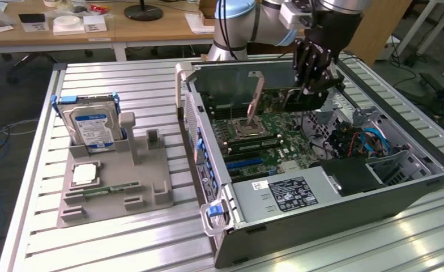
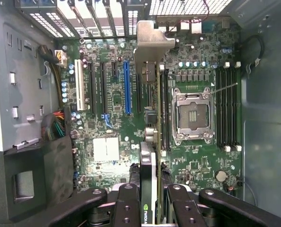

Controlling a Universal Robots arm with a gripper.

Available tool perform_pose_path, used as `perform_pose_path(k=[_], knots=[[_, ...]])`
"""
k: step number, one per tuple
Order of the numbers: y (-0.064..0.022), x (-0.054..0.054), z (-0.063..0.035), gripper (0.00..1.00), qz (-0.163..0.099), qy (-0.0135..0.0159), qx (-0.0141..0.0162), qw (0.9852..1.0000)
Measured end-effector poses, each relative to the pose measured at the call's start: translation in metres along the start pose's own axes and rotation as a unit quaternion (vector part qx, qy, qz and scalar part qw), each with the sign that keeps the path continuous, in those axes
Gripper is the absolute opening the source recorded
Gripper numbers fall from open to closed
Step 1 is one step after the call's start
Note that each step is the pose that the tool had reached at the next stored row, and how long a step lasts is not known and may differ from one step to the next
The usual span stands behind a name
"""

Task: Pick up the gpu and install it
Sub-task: 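Insert the gpu into the slot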

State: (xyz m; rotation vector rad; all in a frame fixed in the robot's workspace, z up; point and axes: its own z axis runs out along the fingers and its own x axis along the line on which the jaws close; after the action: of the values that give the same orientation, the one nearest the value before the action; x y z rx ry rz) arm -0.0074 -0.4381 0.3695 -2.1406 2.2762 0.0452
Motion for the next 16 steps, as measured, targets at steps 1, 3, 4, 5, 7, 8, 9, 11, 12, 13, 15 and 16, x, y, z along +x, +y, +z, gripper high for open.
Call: perform_pose_path(k=[1, 3, 4, 5, 7, 8, 9, 11, 12, 13, 15, 16], knots=[[0.0006, 0.0001, 0.0002, 0.27, 0.0, 0.0, 0.0, 1.0], [0.0007, 0.0003, 0.0018, 0.27, 0.0, 0.0, 0.0001, 1.0], [0.0007, 0.0003, 0.0026, 0.27, -0.001, 0.0, 0.0, 1.0], [0.0008, 0.0003, 0.003, 0.27, -0.001, 0.0001, 0.0, 1.0], [0.0008, 0.0003, 0.003, 0.27, 0.0, 0.0002, 0.0, 1.0], [0.0008, 0.0003, 0.0031, 0.27, 0.0, 0.0001, 0.0, 1.0], [0.0009, 0.0005, 0.0031, 0.27, 0.0, 0.0, 0.0, 1.0], [0.0009, 0.0014, 0.0032, 0.27, -0.001, 0.0, 0.0, 1.0], [0.0009, 0.0016, 0.0031, 0.27, -0.001, 0.0, 0.0, 1.0], [0.0008, 0.0016, 0.0031, 0.27, -0.002, 0.0, 0.0, 1.0], [0.0008, 0.0016, 0.0031, 0.27, -0.002, 0.0001, 0.0, 1.0], [0.0008, 0.0016, 0.0031, 0.27, -0.002, 0.0001, 0.0, 1.0]])
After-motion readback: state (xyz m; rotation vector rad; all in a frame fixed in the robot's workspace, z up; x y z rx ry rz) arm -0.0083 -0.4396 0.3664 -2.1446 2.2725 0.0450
